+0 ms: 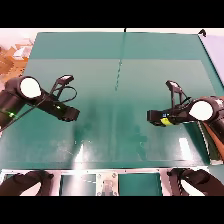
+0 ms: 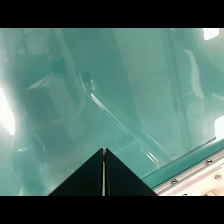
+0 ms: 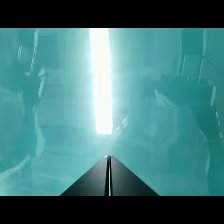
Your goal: Fold the shirts.
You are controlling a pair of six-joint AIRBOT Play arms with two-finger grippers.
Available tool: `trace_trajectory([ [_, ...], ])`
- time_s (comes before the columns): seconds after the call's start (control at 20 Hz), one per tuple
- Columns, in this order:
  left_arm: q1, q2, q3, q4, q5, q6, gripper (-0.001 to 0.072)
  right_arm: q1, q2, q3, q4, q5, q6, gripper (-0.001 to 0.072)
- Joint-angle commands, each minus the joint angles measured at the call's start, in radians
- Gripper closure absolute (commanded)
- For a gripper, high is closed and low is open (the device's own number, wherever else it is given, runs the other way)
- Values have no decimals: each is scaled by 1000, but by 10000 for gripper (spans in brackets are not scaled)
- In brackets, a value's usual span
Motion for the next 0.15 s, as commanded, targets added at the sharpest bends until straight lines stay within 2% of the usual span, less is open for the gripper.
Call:
trace_trajectory([
  [0.0, -4, 13, -23, -4, 26, -1, 680, 45, 7, -18, 3, -19, 11, 691],
  [0.1, -4, 13, -23, -4, 24, -1, 680, 45, 7, -18, 3, -19, 11, 691],
])
